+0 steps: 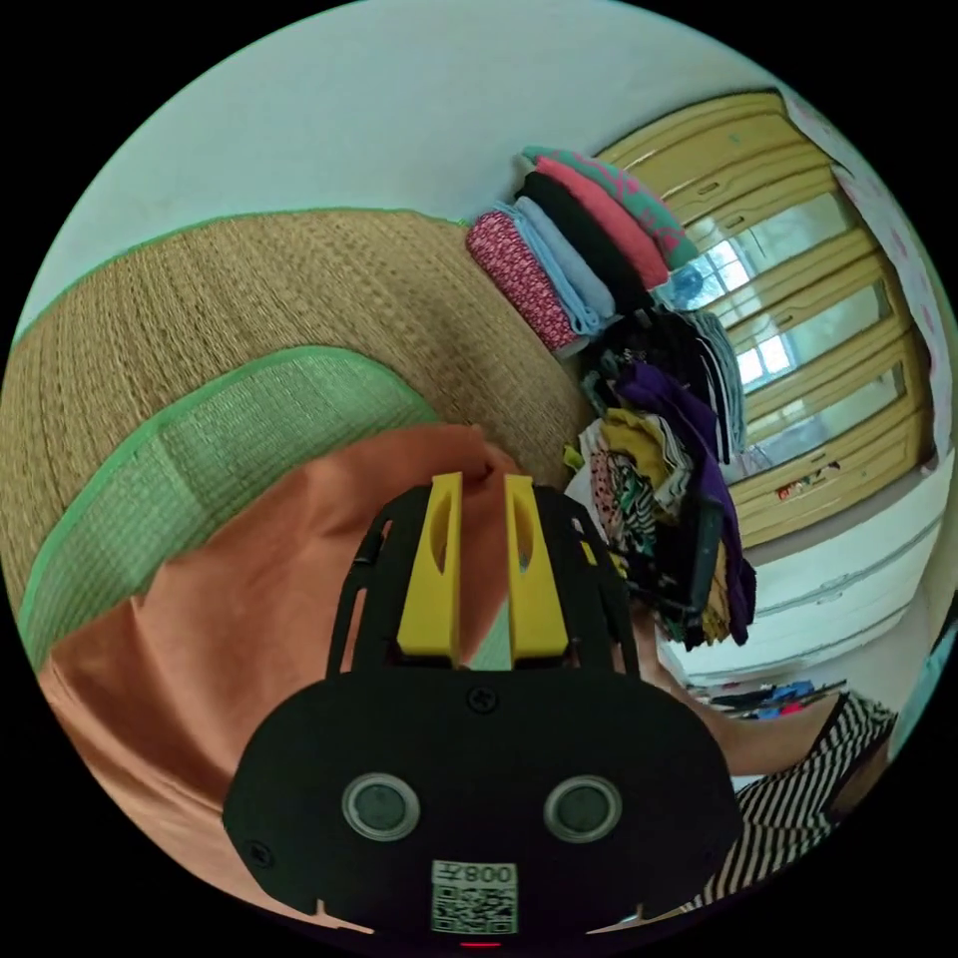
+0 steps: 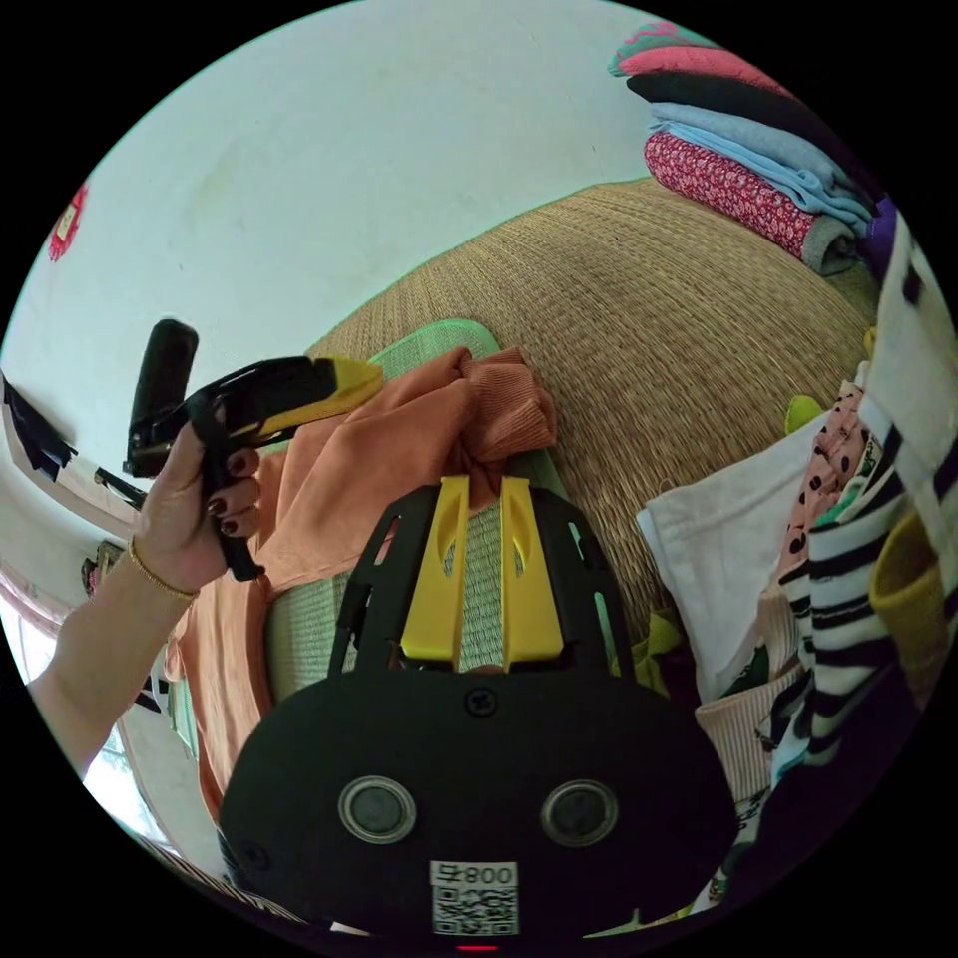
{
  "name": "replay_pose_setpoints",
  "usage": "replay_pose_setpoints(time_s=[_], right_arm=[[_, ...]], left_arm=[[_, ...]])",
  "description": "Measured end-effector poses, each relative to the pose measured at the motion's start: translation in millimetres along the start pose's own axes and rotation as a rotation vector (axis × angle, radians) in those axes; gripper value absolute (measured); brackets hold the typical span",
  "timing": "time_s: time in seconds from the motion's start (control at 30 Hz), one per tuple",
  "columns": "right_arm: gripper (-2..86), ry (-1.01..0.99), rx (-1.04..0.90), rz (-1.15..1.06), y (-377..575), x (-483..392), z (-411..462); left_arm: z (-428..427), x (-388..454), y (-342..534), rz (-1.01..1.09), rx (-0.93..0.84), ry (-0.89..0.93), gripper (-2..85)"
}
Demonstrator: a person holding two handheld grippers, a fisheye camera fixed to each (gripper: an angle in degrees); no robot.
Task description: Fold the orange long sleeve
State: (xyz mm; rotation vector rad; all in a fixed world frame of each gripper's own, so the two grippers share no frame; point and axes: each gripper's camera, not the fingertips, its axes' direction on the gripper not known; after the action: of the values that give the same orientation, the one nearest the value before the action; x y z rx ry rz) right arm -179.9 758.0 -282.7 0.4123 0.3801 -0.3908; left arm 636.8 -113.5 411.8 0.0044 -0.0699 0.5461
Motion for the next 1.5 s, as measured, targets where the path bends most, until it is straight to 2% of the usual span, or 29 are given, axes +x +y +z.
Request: replay_pose_setpoints(time_s=[0.27,0.37,0.63,0.77,0.9,1.1,1.23,1.5], right_arm=[[5.8,0.0,0.007,-0.007,3.0,13.6,3.5],[5.6,-0.018,0.01,0.001,1.1,21.4,3.9],[4.4,-0.071,0.01,0.014,-12.4,35.1,1.6],[3.9,-0.111,0.046,0.032,-19.2,33.3,-10.7],[3.7,-0.163,0.108,0.019,-26.3,17.0,-37.8],[3.5,-0.266,0.189,-0.121,-40.3,-60.4,-89.4],[3.4,-0.365,0.201,-0.257,-47.0,-145.4,-109.1],[3.3,-0.517,0.062,-0.475,-44.1,-321.0,-78.3]], left_arm=[[16.0,37.3,-47.4,-0.059,-0.117,-0.158,10.2],[9.2,47.3,-46.3,-0.078,-0.071,-0.182,8.1],[-28.6,63.8,-33.3,-0.08,0.008,-0.104,3.3],[-61.1,66.0,-17.4,-0.108,0.074,0.027,2.9],[-97.6,71.0,2.6,-0.077,0.126,0.081,2.7],[-186.9,69.9,56.6,-0.01,0.228,0.156,2.7],[-263.2,55.0,112.9,-0.018,0.321,0.186,2.7],[-382.9,2.4,252.2,-0.159,0.484,0.136,2.7]])
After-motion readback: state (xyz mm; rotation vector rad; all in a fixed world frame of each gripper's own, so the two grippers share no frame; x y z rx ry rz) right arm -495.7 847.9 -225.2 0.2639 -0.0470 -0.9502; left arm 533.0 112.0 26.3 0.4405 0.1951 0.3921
